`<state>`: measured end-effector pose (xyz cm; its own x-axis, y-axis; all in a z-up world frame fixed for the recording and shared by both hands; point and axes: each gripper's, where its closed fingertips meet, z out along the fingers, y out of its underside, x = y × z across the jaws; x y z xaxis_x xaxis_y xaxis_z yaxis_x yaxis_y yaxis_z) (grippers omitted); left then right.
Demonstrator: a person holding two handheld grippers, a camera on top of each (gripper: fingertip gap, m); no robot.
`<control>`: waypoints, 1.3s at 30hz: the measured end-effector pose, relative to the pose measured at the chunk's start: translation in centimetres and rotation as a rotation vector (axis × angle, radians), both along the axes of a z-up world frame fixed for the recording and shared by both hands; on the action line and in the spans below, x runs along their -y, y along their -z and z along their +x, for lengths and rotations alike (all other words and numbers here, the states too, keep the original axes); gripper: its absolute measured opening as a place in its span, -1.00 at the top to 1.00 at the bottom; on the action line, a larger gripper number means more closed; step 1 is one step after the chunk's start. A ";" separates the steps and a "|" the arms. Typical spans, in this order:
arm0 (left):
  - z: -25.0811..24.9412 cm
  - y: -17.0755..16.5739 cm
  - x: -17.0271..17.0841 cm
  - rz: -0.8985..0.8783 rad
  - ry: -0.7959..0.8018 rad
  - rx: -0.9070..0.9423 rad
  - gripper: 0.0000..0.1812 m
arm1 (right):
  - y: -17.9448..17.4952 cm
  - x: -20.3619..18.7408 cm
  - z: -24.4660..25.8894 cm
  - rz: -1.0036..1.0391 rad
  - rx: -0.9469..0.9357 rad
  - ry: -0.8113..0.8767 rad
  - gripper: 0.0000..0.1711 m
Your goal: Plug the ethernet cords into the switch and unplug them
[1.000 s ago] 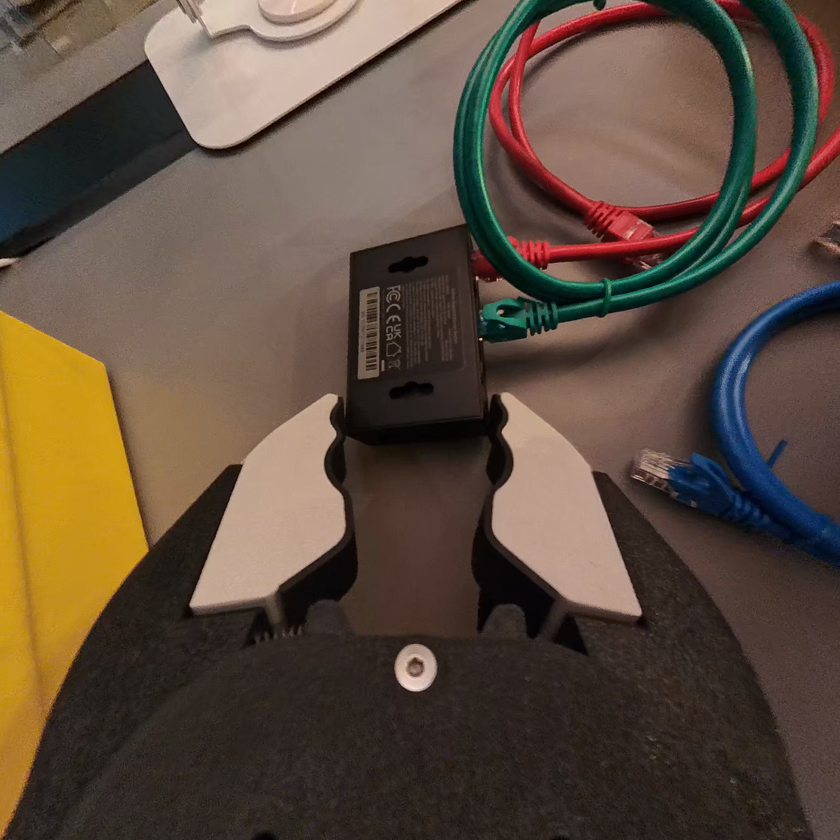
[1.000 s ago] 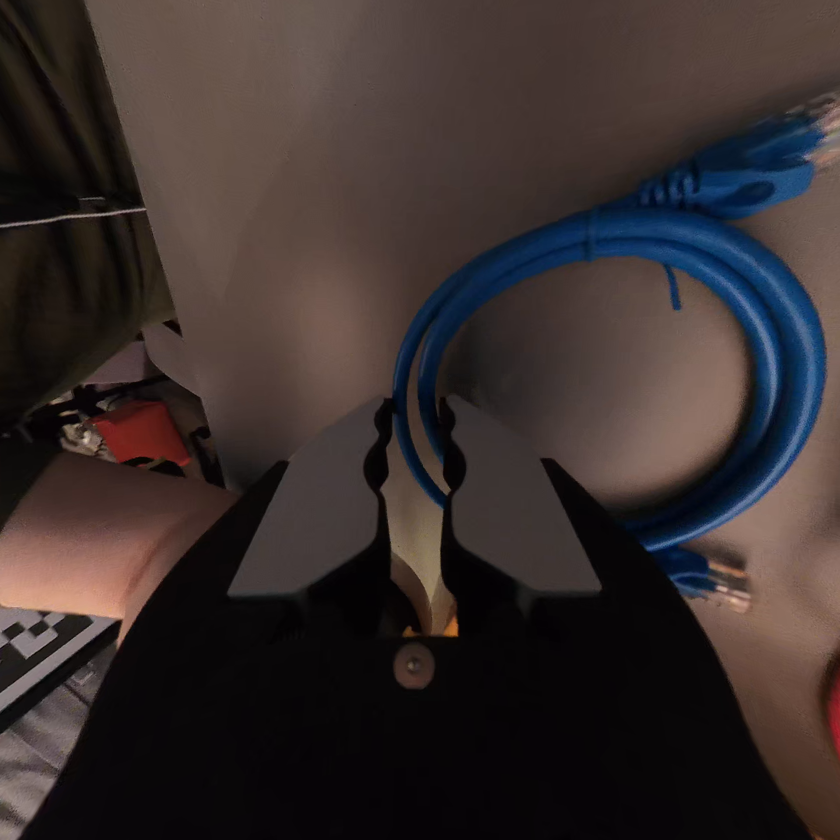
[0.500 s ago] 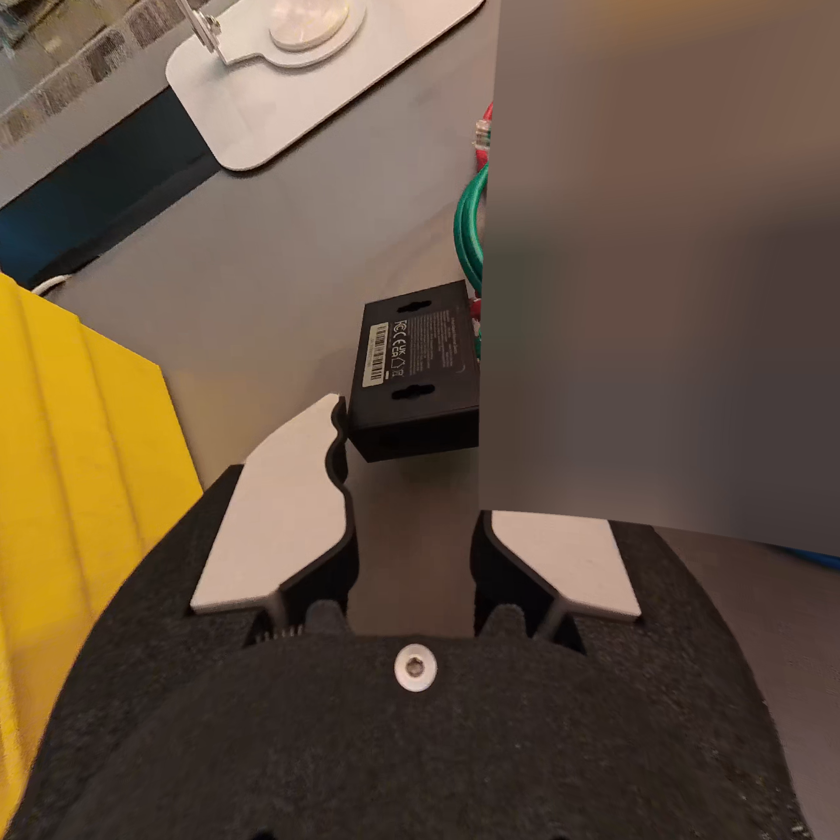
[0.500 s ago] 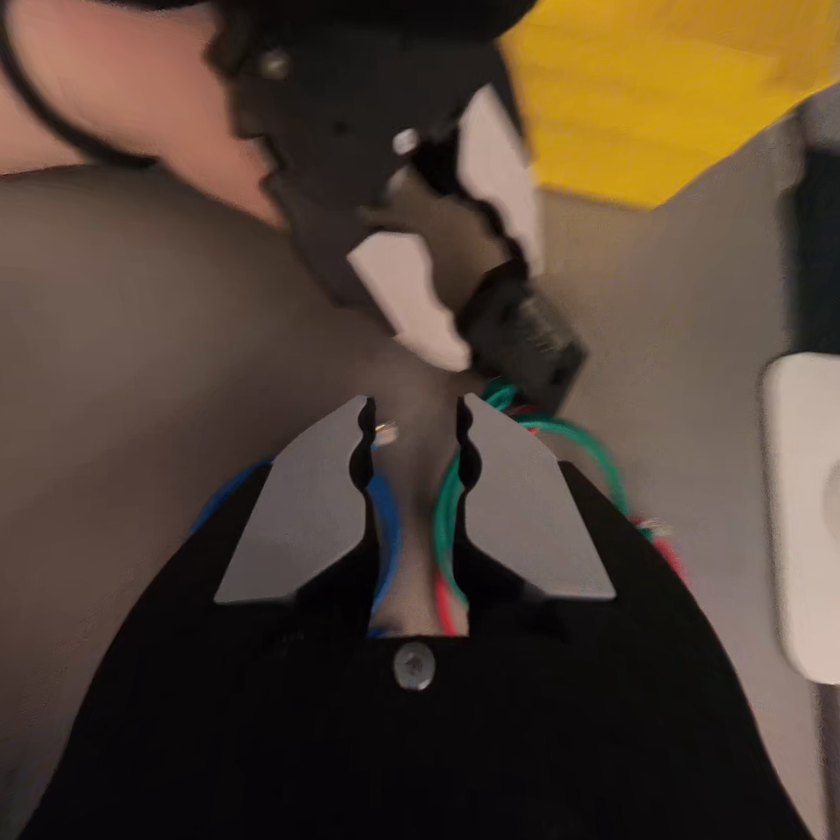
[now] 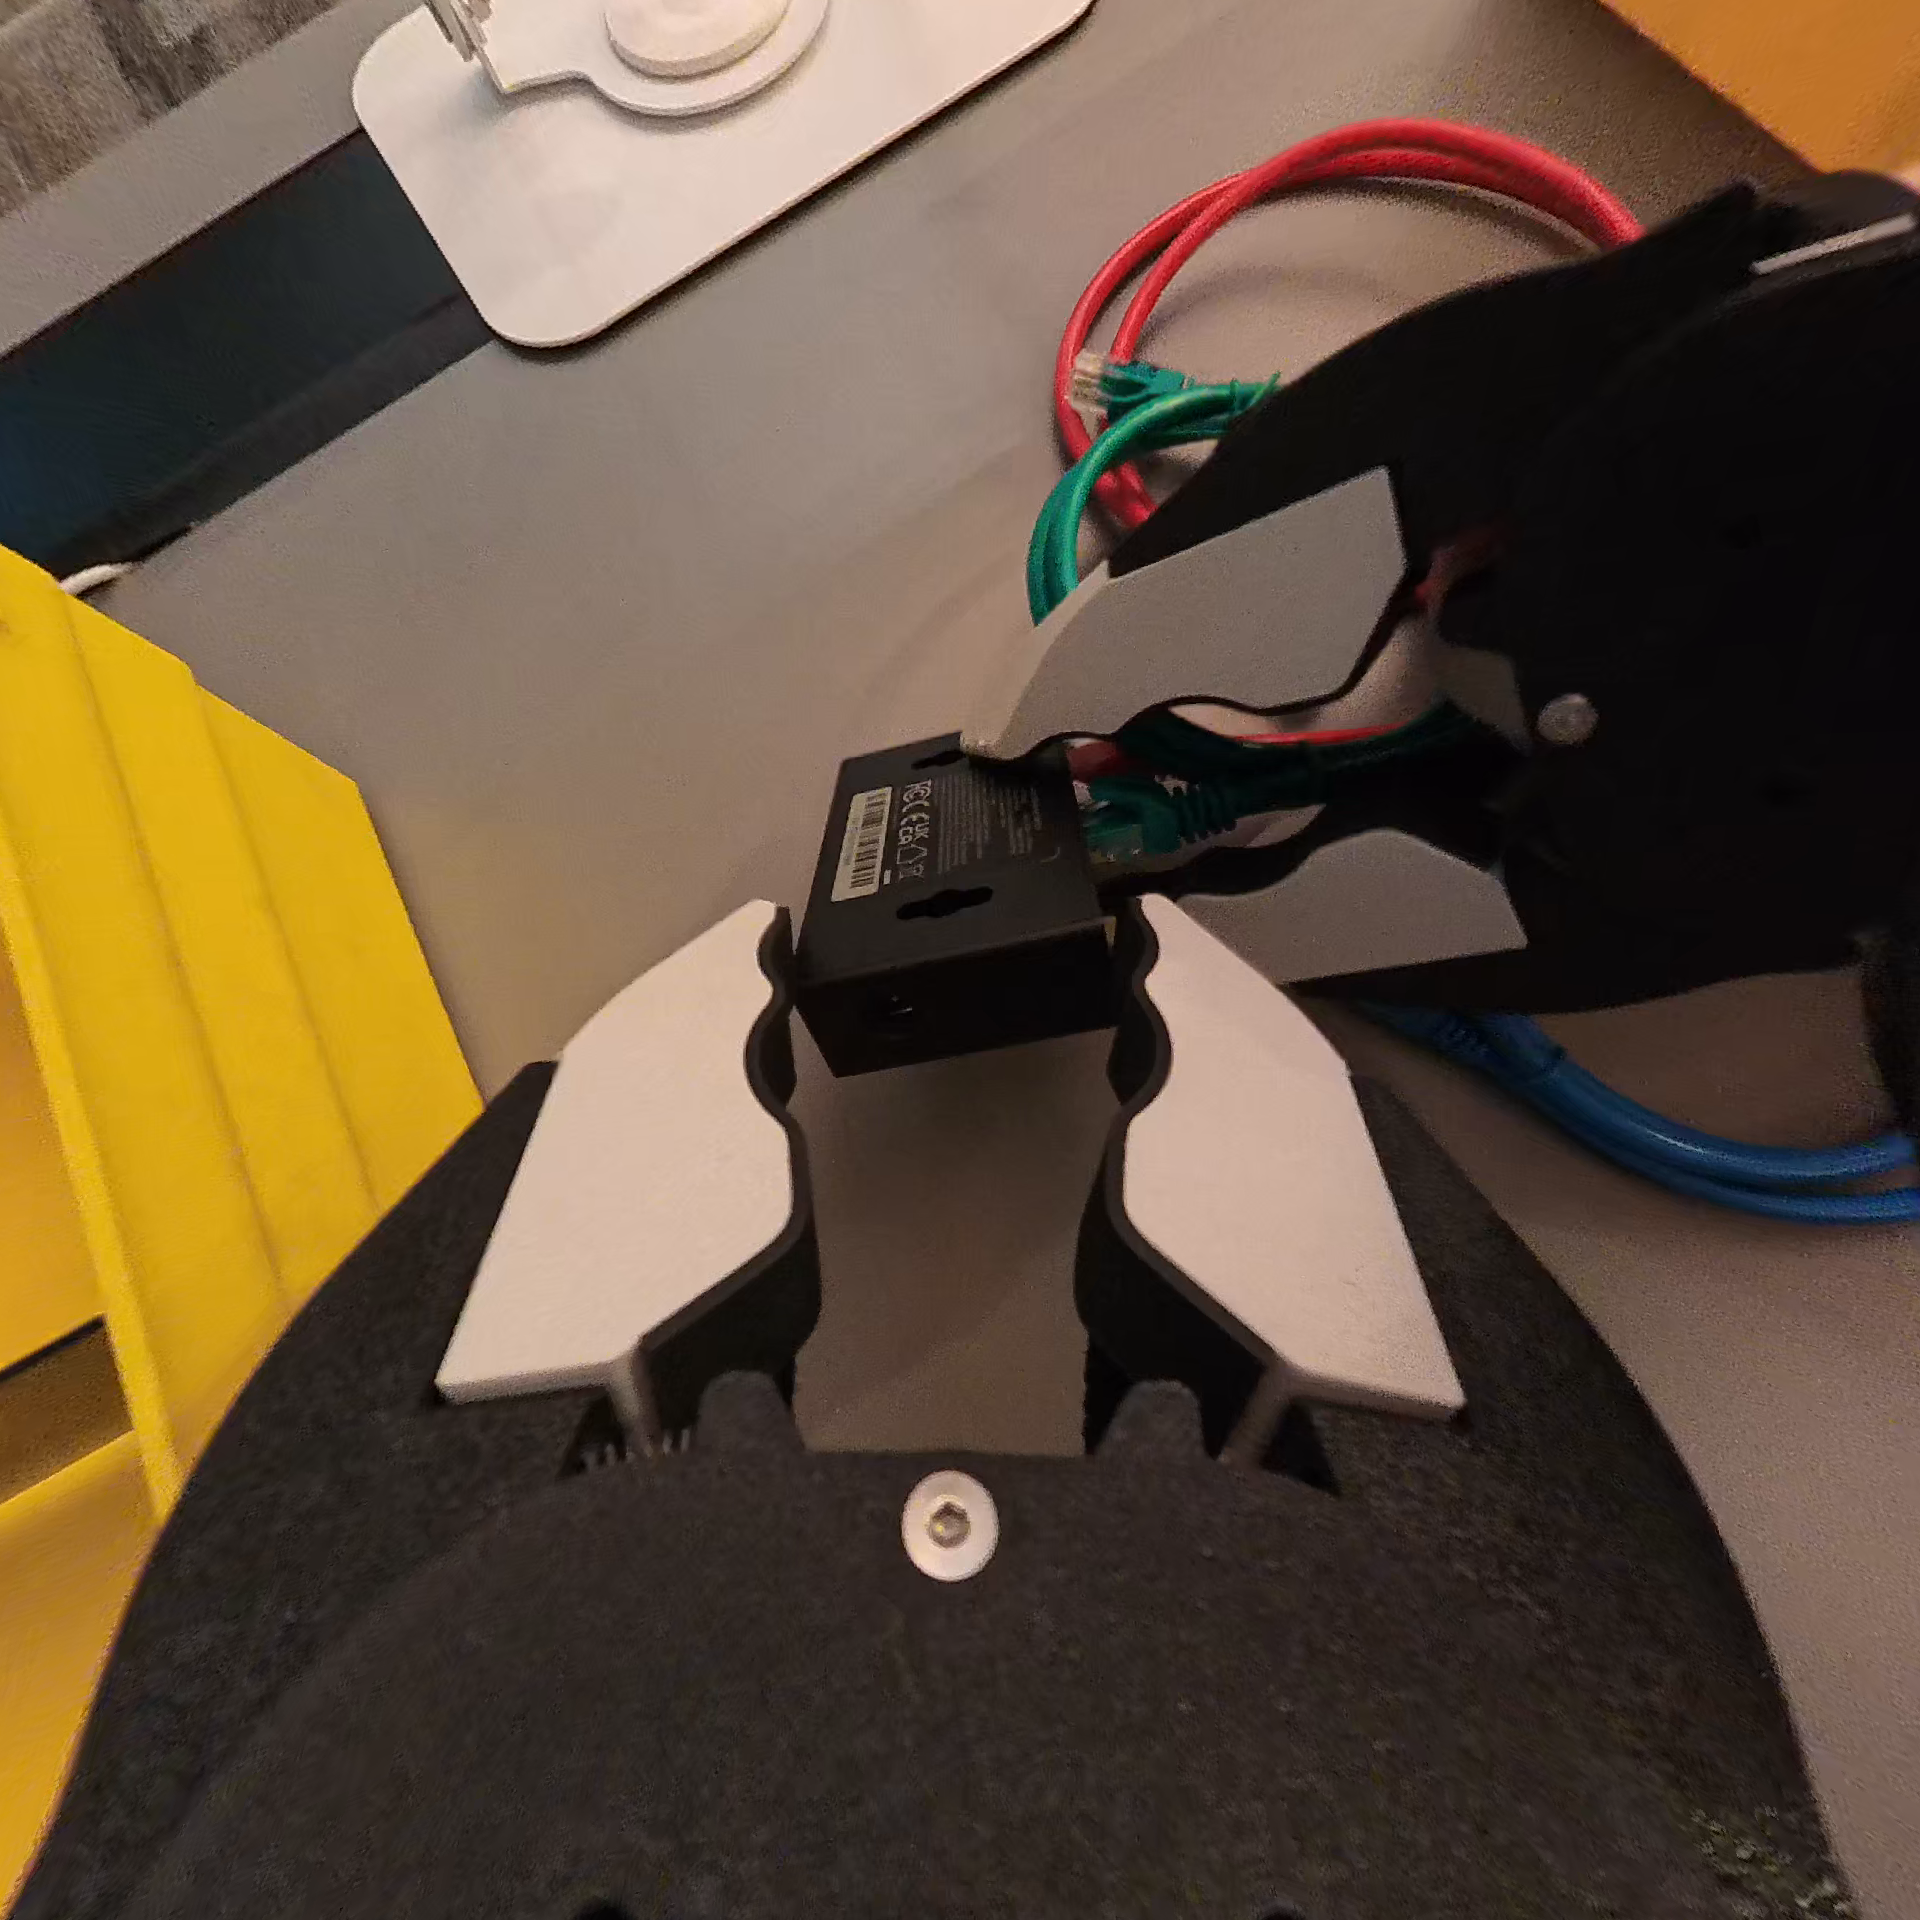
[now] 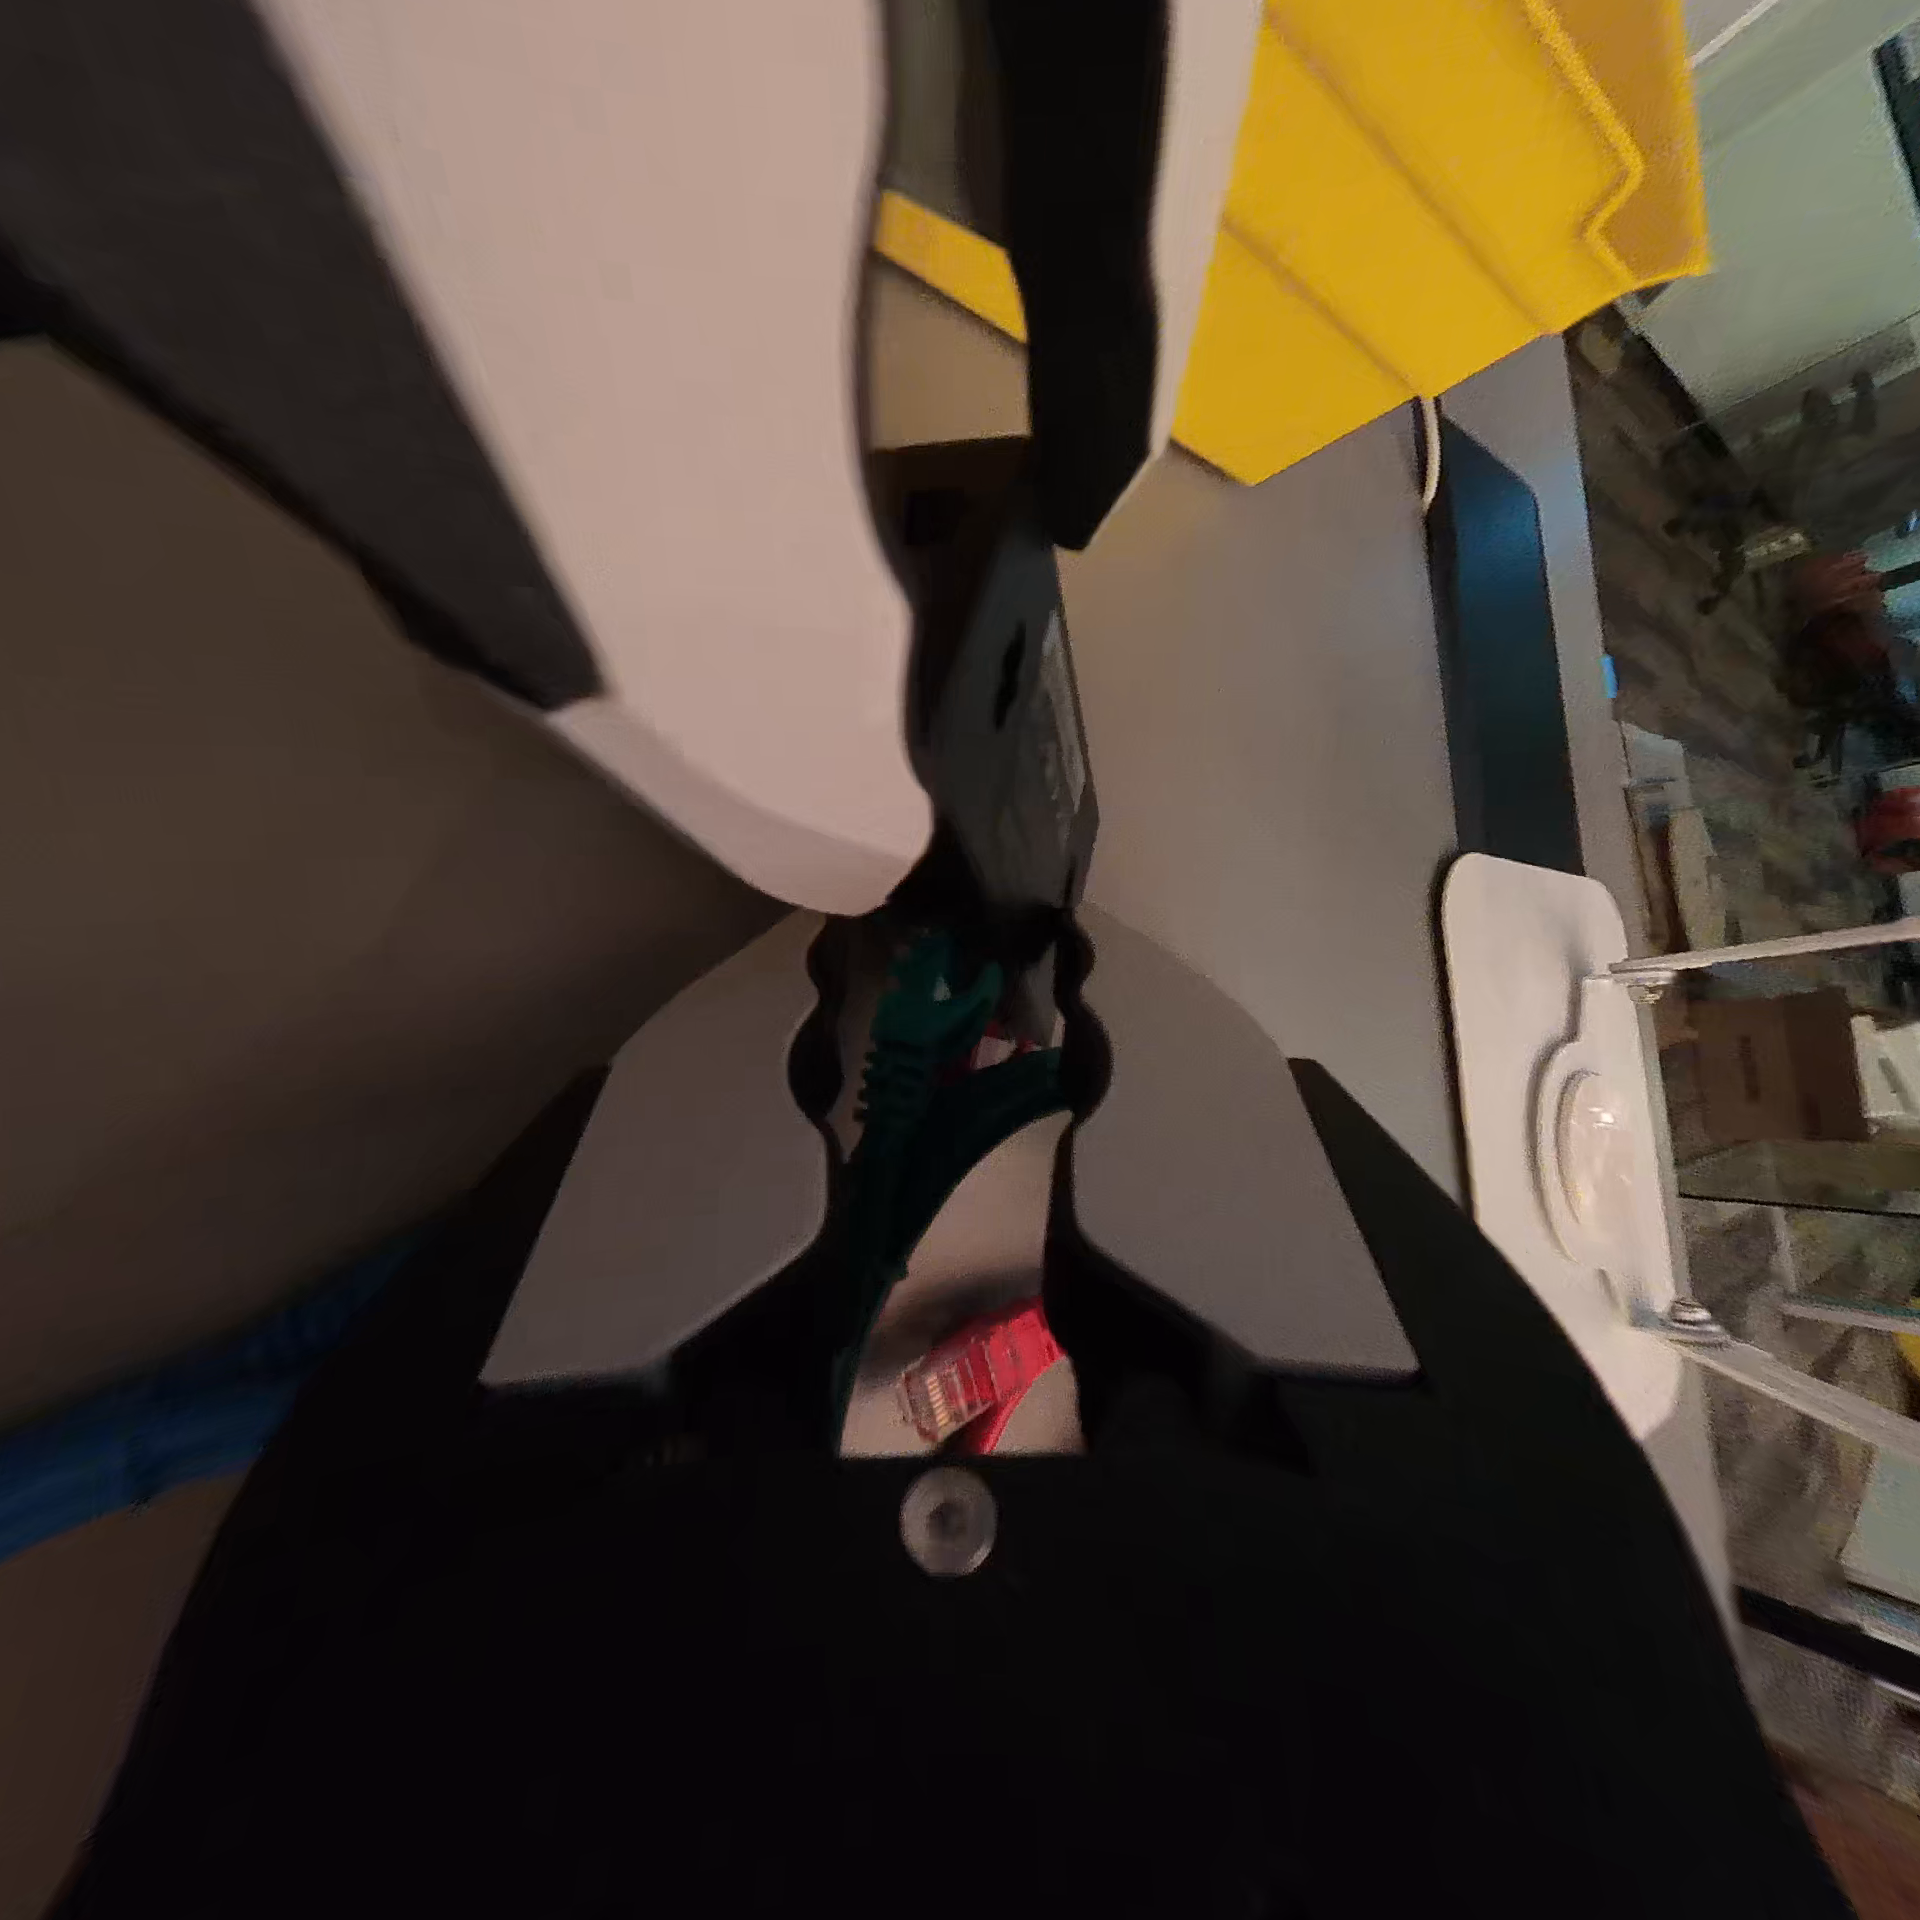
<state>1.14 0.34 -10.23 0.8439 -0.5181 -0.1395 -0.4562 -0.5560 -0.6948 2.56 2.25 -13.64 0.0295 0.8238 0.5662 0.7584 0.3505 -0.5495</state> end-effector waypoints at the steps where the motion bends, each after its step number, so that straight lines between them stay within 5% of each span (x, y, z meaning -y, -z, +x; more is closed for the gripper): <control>1: 0.2 -0.3 0.1 0.016 0.013 0.011 0.36 | -0.1 0.1 0.0 -0.034 -0.019 -0.002 0.57; 2: 1.2 -1.0 0.5 0.037 0.070 0.070 0.57 | -0.4 0.4 -0.1 -0.081 -0.043 -0.014 0.58; 4: 1.8 -2.7 1.0 0.109 0.111 0.110 0.67 | -1.1 1.0 -0.1 -0.150 -0.085 -0.042 0.62; 10: 0.2 -3.6 2.3 0.258 0.239 -0.259 0.24 | -3.5 1.7 1.5 -0.216 -0.060 -0.065 0.67; 17: 4.1 -6.0 3.1 0.492 0.638 -0.271 0.38 | -6.0 4.2 3.0 -0.259 0.048 -0.117 0.68; 25: 5.7 -4.4 2.4 0.414 0.814 -0.371 0.54 | -6.2 4.6 4.4 -0.195 0.149 -0.137 0.67; 33: 6.5 -4.5 1.4 0.437 0.725 -0.296 0.66 | -7.5 3.4 4.9 -0.105 0.111 -0.116 0.65; 39: 3.0 -6.9 -0.4 0.534 0.536 -0.237 0.67 | -15.3 1.6 6.0 0.100 -0.191 -0.039 0.56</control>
<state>4.14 0.74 -3.37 0.4147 -0.6576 -0.6289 -0.7367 0.1630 -0.6562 8.52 0.62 1.68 0.1132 0.7665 0.6322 0.6290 0.4373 -0.6428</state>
